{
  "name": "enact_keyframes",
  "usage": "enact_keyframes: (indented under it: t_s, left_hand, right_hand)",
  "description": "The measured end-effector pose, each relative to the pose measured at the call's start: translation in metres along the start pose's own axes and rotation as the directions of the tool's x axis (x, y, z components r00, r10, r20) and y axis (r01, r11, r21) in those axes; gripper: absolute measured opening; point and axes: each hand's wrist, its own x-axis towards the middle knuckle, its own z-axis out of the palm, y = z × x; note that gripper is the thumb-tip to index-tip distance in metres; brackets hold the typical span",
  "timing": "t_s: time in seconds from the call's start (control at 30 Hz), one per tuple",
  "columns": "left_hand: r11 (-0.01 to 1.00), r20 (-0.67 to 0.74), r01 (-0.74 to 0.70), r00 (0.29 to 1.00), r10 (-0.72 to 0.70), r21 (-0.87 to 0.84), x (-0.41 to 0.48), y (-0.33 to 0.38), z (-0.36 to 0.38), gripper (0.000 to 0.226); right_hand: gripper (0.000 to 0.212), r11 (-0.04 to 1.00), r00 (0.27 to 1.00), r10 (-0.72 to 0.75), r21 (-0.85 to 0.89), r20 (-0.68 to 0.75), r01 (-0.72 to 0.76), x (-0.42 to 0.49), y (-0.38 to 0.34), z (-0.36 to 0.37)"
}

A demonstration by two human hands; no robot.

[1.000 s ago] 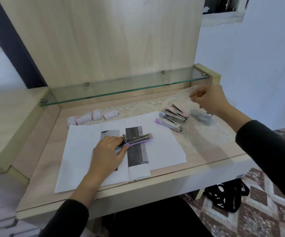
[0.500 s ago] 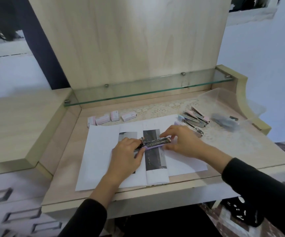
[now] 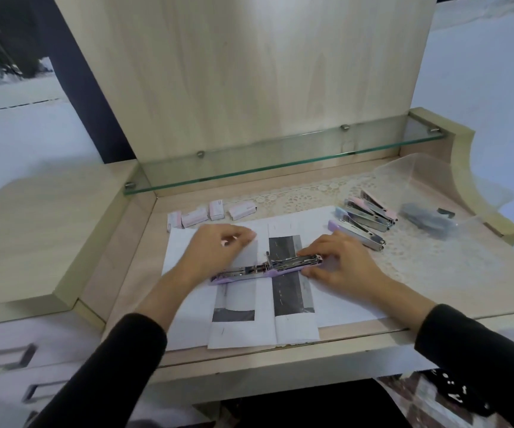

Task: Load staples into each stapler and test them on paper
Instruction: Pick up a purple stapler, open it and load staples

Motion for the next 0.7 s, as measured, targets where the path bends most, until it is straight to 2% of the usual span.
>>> enact_keyframes:
  t_s: [0.17, 0.23, 0.33, 0.43, 0.57, 0.7]
  left_hand:
    - [0.968, -0.059, 0.061, 0.997, -0.048, 0.245, 0.048, -0.021, -0.008, 0.026]
    - [0.943, -0.041, 0.033, 0.999, -0.021, 0.330, 0.068, -0.024, -0.004, 0.029]
    - [0.901, 0.015, -0.015, 1.000, 0.009, 0.433, 0.092, -0.024, 0.007, 0.038]
    - [0.856, 0.078, -0.007, 0.996, -0.039, 0.516, 0.104, -0.028, 0.021, 0.047]
    - [0.857, 0.049, 0.021, 0.997, -0.053, 0.515, 0.105, -0.032, 0.028, 0.039]
    - [0.913, 0.013, -0.004, 1.000, -0.001, 0.407, 0.095, -0.027, 0.026, 0.039]
  right_hand:
    - [0.035, 0.999, 1.000, 0.017, 0.034, -0.004, -0.016, 0.000, 0.004, 0.002]
    - [0.039, 0.999, 1.000, 0.018, 0.042, 0.007, -0.019, 0.000, 0.005, 0.001]
    - [0.030, 0.998, 0.999, 0.041, 0.049, 0.010, -0.041, 0.000, 0.005, 0.001]
    - [0.026, 0.998, 0.999, 0.039, 0.053, 0.008, -0.040, 0.000, 0.004, -0.001]
    - [0.029, 0.997, 0.999, 0.036, 0.063, 0.010, -0.036, 0.000, 0.002, -0.002]
    - [0.031, 0.998, 0.998, 0.046, 0.052, 0.031, -0.047, 0.000, 0.004, -0.001]
